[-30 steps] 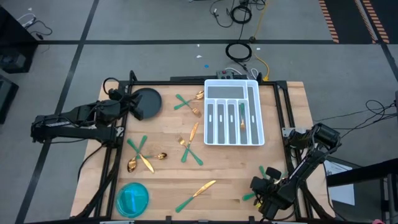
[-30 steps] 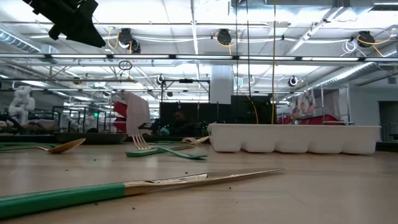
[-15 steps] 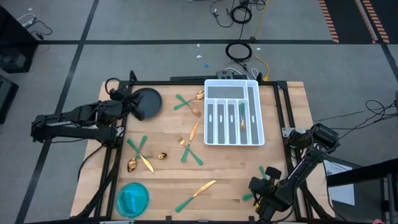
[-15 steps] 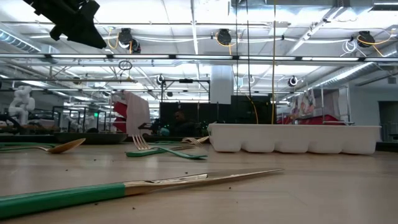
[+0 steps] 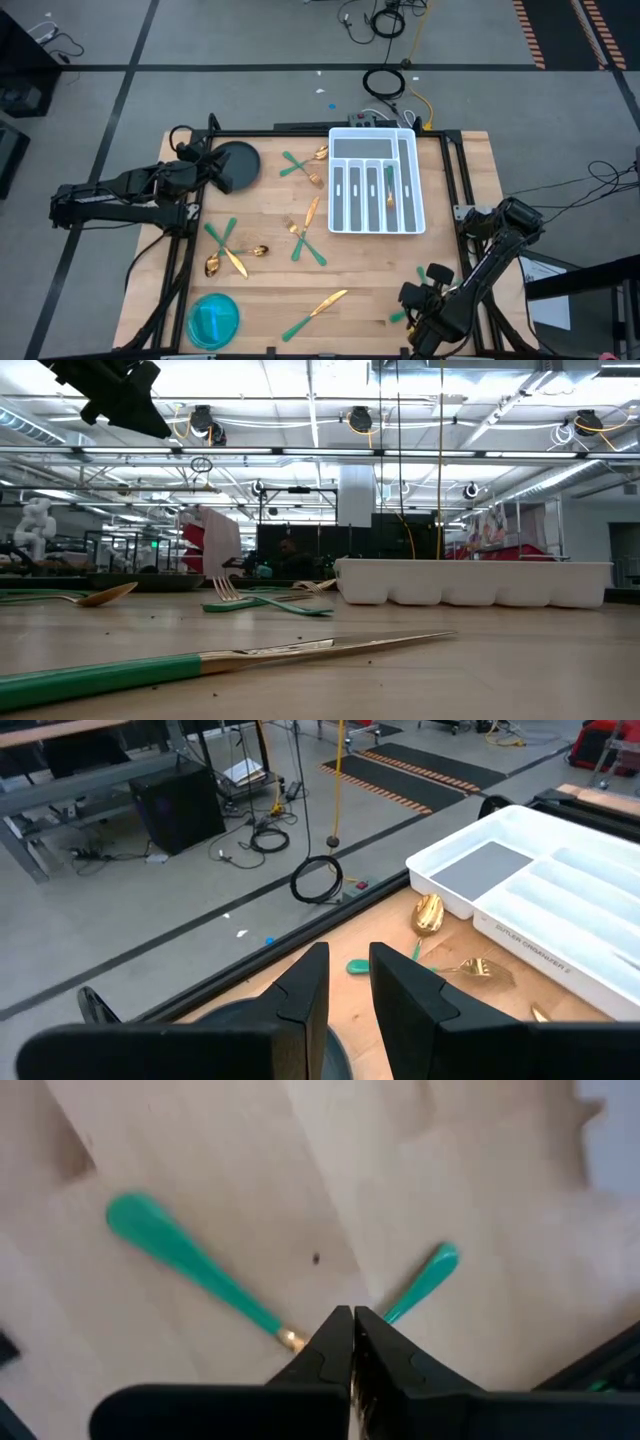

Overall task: Sort silverware
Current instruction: Put the bottom right green fork into the silverware tray

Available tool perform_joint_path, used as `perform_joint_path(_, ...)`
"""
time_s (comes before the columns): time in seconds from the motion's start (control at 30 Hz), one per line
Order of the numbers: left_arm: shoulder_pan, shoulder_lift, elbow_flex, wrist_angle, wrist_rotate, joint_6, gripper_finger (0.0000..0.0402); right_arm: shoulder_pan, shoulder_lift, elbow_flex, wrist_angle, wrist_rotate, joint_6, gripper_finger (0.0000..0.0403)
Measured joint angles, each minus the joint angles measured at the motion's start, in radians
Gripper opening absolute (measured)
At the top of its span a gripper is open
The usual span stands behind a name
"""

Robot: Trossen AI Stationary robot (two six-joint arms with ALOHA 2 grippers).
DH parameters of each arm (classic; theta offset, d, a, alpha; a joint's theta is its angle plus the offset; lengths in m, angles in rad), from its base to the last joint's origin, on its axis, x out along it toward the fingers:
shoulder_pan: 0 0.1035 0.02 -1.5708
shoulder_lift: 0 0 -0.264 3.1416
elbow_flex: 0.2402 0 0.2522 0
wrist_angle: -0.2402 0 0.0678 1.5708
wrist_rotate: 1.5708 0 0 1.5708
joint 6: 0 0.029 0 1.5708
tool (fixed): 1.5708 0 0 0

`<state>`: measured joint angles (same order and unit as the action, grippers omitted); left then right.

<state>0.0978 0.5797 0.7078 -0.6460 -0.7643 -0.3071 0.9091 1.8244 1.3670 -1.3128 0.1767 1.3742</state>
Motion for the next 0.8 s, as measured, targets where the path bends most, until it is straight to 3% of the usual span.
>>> perform_joint_path(0.53,0.000,0.000,0.000,0.000,0.000,0.027,0.0083,-0.108,-0.001,0.182,-0.260,0.188,-0.138,0.0000)
perform_joint_path(0.8,0.000,0.000,0.000,0.000,0.000,0.027,0.0083,-0.166,-0.027,0.278,-0.258,0.287,-0.263,0.0000)
